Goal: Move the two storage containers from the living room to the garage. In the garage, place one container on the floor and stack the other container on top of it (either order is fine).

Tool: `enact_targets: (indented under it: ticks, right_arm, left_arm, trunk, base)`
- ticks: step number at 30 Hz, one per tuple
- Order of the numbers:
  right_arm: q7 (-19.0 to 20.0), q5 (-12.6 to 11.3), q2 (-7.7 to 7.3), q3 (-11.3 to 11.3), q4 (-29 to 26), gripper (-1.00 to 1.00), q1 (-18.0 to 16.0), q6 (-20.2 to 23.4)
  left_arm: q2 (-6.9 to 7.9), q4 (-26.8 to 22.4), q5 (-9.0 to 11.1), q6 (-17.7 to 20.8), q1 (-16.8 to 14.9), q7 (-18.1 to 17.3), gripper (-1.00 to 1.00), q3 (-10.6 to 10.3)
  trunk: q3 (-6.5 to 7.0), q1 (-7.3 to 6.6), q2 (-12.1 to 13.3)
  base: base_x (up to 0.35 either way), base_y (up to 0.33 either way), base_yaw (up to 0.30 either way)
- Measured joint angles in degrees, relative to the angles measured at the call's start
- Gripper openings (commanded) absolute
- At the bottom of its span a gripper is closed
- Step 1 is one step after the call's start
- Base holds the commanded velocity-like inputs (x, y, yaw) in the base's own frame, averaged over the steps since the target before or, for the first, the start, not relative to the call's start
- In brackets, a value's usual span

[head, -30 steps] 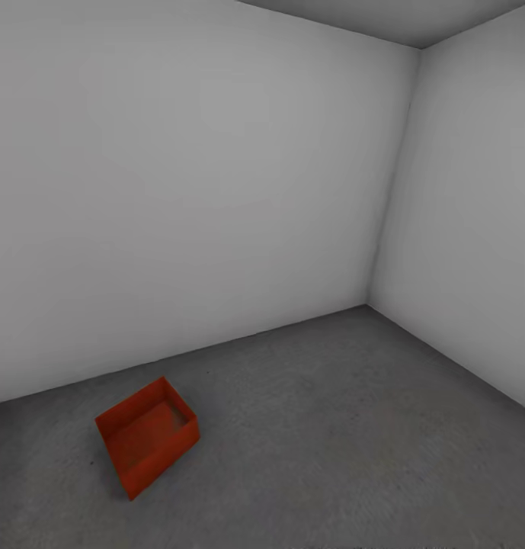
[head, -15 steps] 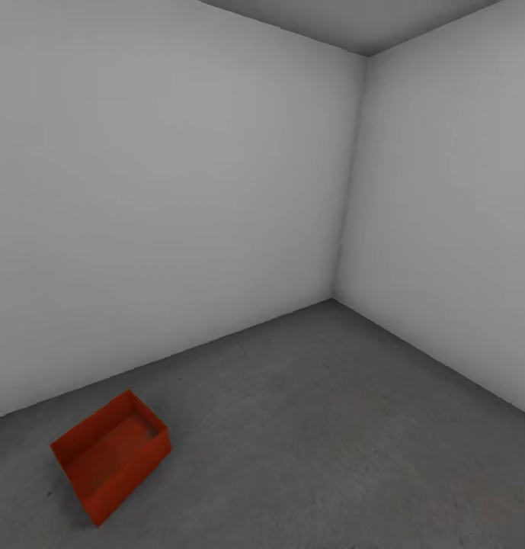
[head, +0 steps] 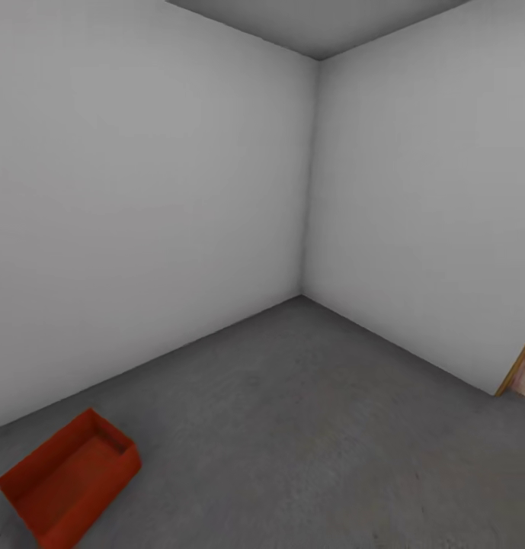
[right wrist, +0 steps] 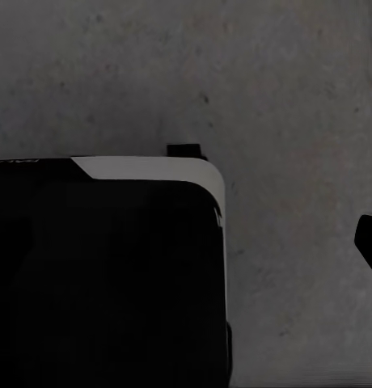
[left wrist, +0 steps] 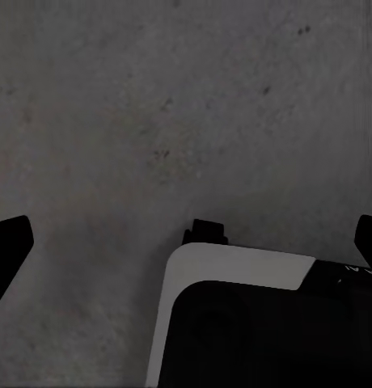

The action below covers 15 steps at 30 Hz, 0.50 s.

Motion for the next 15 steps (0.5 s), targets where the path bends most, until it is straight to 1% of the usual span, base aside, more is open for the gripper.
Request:
enact_targets:
  ticks: [4,12,15]
  right_arm:
    - [0.0,-0.01,0.09,0.0,0.0,1.0,0.0,0.0]
    - [0.0,-0.01,0.11,0.0,0.0,1.0,0.0,0.0]
    - [0.0,-0.01,0.04,0.0,0.0,1.0,0.0,0.0]
  left_arm:
    - [-0.14,-0.03,0.15,0.13,0.0,-0.12,1.0,0.25]
    - [-1.55,0.24,0.3,0.15,0.0,-0.19,1.0,0.33]
    - [-1.73,0.3,0.42,0.22,0.0,-0.21,1.0,0.35]
  trunk:
    - [0.0,0.0,0.0]
    - [0.0,0.0,0.0]
    - [0.0,0.0,0.0]
  base:
    - [0.0,0.0,-0.295]
    - [0.0,0.0,-0.295]
    - [0.0,0.0,-0.295]
